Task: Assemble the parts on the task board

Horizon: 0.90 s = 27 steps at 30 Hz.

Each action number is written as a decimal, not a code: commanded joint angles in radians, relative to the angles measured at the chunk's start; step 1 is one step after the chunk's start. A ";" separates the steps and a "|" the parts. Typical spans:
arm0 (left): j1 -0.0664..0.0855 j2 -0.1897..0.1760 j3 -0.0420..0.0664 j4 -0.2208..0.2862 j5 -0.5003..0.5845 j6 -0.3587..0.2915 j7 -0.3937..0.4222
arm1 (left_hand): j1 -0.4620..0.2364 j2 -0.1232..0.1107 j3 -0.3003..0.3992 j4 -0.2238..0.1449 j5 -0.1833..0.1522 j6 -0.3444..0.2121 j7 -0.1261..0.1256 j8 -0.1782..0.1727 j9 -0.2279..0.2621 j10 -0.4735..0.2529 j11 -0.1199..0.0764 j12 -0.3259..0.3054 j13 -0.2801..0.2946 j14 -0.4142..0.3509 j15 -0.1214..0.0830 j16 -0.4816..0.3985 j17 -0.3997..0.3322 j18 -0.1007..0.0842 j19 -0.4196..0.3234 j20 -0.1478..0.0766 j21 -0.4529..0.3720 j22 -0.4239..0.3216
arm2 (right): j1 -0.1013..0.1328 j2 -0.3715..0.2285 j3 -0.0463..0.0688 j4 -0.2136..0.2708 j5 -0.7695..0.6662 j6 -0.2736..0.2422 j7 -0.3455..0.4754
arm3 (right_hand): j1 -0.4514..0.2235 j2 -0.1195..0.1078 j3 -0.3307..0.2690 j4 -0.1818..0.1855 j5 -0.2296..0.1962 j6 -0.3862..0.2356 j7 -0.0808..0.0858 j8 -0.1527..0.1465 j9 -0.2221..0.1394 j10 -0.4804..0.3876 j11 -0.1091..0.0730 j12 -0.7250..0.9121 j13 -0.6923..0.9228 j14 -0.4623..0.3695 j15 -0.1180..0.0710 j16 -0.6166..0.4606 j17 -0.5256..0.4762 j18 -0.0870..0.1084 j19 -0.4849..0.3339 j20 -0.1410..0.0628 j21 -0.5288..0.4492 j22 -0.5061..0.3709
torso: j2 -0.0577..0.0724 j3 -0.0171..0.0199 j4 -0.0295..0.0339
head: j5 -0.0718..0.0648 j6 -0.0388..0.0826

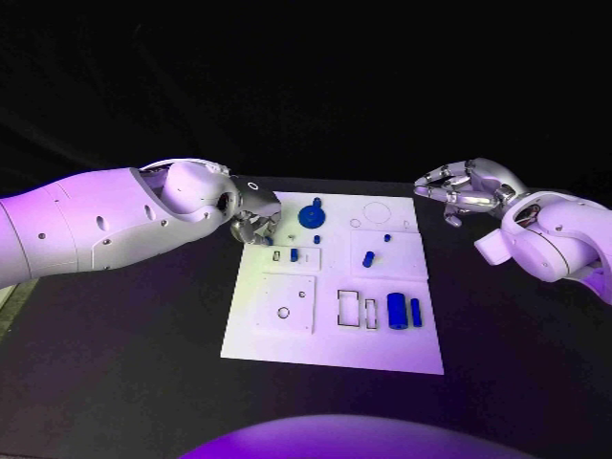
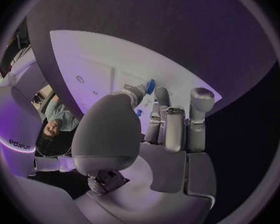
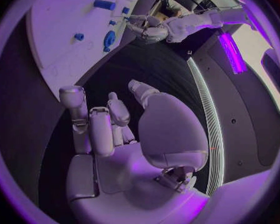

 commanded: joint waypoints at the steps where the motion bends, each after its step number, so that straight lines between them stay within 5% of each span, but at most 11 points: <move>1: 0.000 0.001 0.000 0.001 0.005 0.021 0.007 | -0.002 -0.010 0.003 0.000 0.004 0.004 -0.001 -0.002 0.001 0.004 0.003 -0.006 0.001 0.008 0.004 0.004 0.061 0.011 -0.002 0.006 -0.003 0.001 | 0.000 0.001 0.000 0.001 -0.002 0.018 0.009 | -0.001 0.009 0.000 0.006 0.005 -0.006 -0.002 0.005 0.000 0.007 0.000 0.002 0.001 0.021 -0.005 -0.005 0.001 0.013 -0.002 -0.002 -0.005 0.001 | 0.000 -0.0003 0.0005 | -0.001 -0.002; 19: 0.000 0.004 0.000 -0.004 0.019 0.013 0.017 | 0.001 0.003 0.073 0.002 0.004 0.023 -0.003 -0.005 0.015 0.007 0.002 -0.009 0.003 0.008 0.003 0.005 0.063 0.011 -0.002 0.006 -0.002 0.004 | 0.000 0.002 0.000 0.001 -0.002 0.018 0.010 | -0.001 0.009 0.000 0.006 0.005 -0.006 -0.002 0.005 0.000 0.007 0.000 0.002 0.001 0.021 -0.005 -0.005 0.001 0.013 -0.002 -0.002 -0.005 0.001 | 0.000 -0.0002 -0.0002 | 0.002 -0.005; 27: -0.001 0.007 0.000 -0.008 0.024 0.018 0.017 | -0.007 -0.008 0.086 -0.001 0.003 0.015 -0.003 -0.013 0.018 0.007 0.002 -0.012 0.002 0.007 0.003 0.004 0.061 0.011 -0.002 0.006 -0.002 0.004 | 0.000 0.001 0.000 0.001 -0.002 0.018 0.010 | 0.000 0.009 -0.001 0.007 0.005 -0.006 -0.002 0.006 0.000 0.009 0.000 0.005 0.003 0.021 -0.005 -0.005 0.003 0.013 -0.001 -0.002 -0.005 0.002 | 0.000 0.0000 -0.0004 | 0.000 -0.007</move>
